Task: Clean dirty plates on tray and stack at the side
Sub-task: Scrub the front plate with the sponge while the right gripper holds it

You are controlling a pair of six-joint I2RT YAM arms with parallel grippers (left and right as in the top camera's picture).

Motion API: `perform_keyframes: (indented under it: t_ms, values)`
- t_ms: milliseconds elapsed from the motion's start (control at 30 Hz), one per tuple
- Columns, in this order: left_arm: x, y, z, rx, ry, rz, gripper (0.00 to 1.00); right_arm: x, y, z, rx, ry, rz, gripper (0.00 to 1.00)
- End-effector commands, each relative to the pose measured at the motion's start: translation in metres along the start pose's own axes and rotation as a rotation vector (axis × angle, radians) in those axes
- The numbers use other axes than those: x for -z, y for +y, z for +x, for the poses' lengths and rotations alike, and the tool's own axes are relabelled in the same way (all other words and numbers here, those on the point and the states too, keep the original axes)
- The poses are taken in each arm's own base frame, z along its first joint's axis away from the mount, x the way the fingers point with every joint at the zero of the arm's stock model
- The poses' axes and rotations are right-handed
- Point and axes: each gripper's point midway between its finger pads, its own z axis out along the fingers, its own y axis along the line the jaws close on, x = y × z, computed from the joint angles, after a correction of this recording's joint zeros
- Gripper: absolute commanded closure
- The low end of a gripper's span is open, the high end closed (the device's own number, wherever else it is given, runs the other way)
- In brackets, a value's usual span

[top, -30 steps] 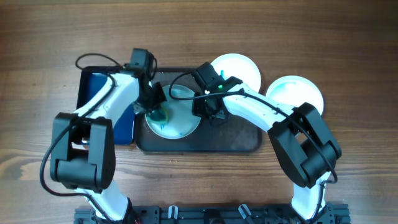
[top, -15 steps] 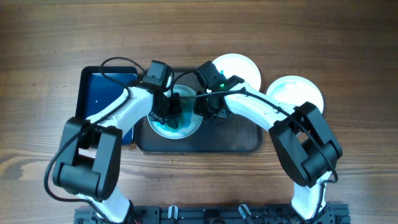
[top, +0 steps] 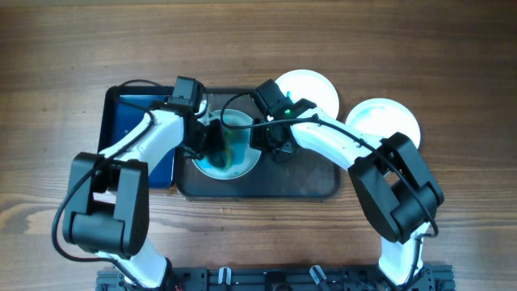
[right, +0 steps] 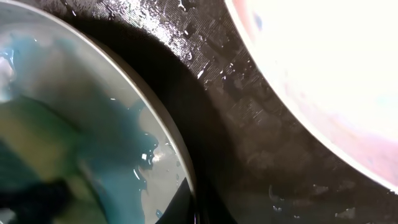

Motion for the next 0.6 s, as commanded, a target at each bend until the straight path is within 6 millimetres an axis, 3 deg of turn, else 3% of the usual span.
perform_keyframes:
  t_ms: [0, 133, 200, 300, 367, 467, 533, 567]
  values:
    - [-0.013, -0.034, 0.008, -0.141, 0.036, 0.182, 0.96, -0.006, -0.007, -0.007, 0.006, -0.020, 0.027, 0.96]
    - [-0.006, 0.005, -0.056, 0.011, -0.242, -0.028, 0.96, -0.006, -0.007, -0.007, 0.008, -0.020, 0.027, 0.96]
    - [0.002, 0.028, -0.073, 0.091, -0.338, -0.148, 0.96, -0.006, -0.007, -0.007, 0.008, -0.021, 0.027, 0.96]
    - [0.015, 0.079, -0.063, 0.274, -0.386, -0.404, 0.96, -0.006, -0.008, -0.007, 0.009, -0.022, 0.030, 0.96]
    - [0.018, 0.096, -0.043, 0.332, -0.339, -0.492, 0.96, -0.007, -0.008, -0.007, 0.009, -0.025, 0.027, 0.96]
    - [0.006, 0.084, -0.006, 0.268, -0.131, -0.426, 0.96, -0.007, -0.007, -0.009, 0.011, -0.030, 0.021, 0.96]
    - [-0.006, 0.055, 0.010, 0.130, 0.003, -0.254, 0.96, -0.007, -0.006, -0.009, 0.011, -0.029, 0.018, 0.96]
    - [-0.009, 0.030, 0.018, 0.030, 0.064, -0.112, 0.96, -0.007, -0.006, -0.009, 0.015, -0.029, 0.017, 0.95]
